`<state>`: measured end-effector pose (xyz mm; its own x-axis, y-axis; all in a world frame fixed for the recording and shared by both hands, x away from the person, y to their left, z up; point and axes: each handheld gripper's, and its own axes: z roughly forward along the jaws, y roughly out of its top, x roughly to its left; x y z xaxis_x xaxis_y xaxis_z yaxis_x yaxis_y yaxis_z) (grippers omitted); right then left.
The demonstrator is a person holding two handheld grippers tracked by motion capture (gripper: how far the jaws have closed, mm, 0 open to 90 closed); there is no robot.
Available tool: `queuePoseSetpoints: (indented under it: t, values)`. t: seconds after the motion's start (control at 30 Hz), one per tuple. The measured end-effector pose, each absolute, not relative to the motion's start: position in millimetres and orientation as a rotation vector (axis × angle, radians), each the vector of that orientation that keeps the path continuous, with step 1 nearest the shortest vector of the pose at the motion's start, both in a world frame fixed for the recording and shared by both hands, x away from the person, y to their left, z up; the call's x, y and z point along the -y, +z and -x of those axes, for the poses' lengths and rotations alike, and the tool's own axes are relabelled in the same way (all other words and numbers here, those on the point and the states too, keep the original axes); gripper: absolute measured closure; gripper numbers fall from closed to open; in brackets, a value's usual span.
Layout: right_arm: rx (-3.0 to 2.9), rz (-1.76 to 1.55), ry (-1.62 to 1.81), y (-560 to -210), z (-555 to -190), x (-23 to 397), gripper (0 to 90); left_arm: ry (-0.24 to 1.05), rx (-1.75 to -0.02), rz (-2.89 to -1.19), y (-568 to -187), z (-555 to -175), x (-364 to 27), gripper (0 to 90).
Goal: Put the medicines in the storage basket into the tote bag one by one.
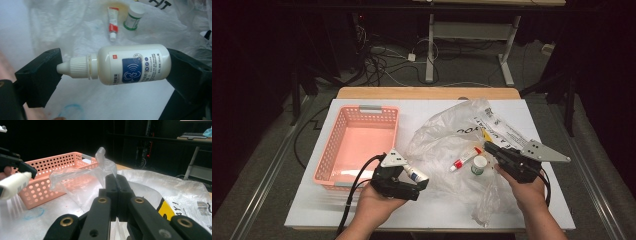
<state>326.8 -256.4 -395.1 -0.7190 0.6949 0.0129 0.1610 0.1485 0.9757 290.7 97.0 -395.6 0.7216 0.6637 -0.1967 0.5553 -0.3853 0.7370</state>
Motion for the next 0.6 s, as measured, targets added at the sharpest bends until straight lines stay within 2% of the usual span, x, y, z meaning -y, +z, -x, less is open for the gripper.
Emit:
queuePoseSetpoints:
  t: [0.6]
  values:
    - [-1.992, -0.806, 1.605, -395, -327, 254, 90.0, 0.095, -0.849, -2.150, -425, -326, -32, 5.9]
